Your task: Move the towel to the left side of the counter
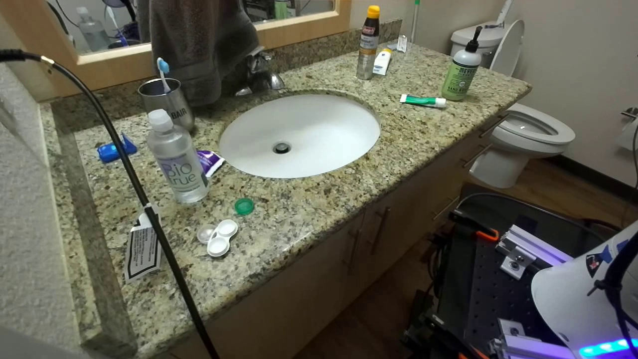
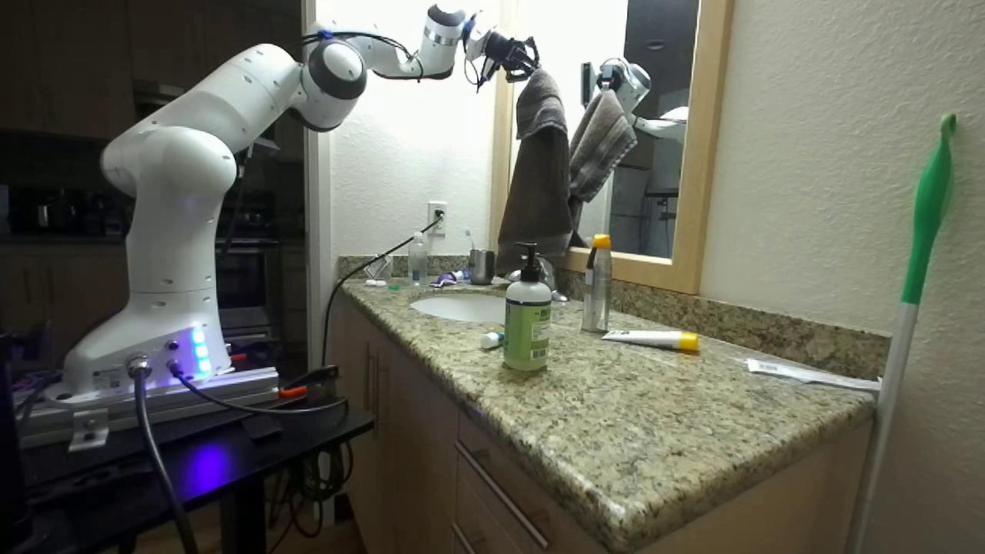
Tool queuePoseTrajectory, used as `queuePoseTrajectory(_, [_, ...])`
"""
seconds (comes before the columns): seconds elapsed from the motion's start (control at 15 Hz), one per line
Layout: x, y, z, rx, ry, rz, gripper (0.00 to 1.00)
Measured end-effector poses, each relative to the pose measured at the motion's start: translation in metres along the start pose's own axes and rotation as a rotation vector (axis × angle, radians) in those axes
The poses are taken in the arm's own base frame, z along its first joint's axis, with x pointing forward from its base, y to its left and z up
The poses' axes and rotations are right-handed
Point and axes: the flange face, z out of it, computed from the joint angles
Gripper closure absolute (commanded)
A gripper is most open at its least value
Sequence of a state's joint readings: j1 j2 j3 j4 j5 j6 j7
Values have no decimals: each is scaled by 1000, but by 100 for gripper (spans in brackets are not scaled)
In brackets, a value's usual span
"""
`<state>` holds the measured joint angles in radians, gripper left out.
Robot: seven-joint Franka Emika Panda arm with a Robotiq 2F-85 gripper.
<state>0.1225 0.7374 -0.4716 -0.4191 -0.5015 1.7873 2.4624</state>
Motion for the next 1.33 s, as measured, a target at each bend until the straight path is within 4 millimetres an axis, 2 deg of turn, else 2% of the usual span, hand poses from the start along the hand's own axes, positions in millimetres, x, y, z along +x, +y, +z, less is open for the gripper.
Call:
queuePoseTrajectory(0.13, [2,0,-3,-11,4,2,94])
queuePoseTrajectory(0.2, [1,1,-2,-7,1,0,99])
queuePoseTrajectory(0.4, [-4,8,8,5,18,-3,99])
queuePoseTrajectory(0.47, [-5,12,18,10,47,34,99])
queuePoseTrajectory(0.6, [-3,23,57,7,105,125,99])
queuePoseTrajectory(0.73, [23,15,101,-23,169,162,99])
queuePoseTrajectory(0.87, [59,2,131,-83,249,215,99])
queuePoseTrajectory(0.93, [71,1,138,-119,287,238,94])
queuePoseTrajectory(1.07, [88,0,141,-174,354,274,94])
queuePoseTrajectory(1.13, [90,0,140,-178,364,279,99])
queuePoseTrajectory(1.33, [87,2,138,-173,364,275,99])
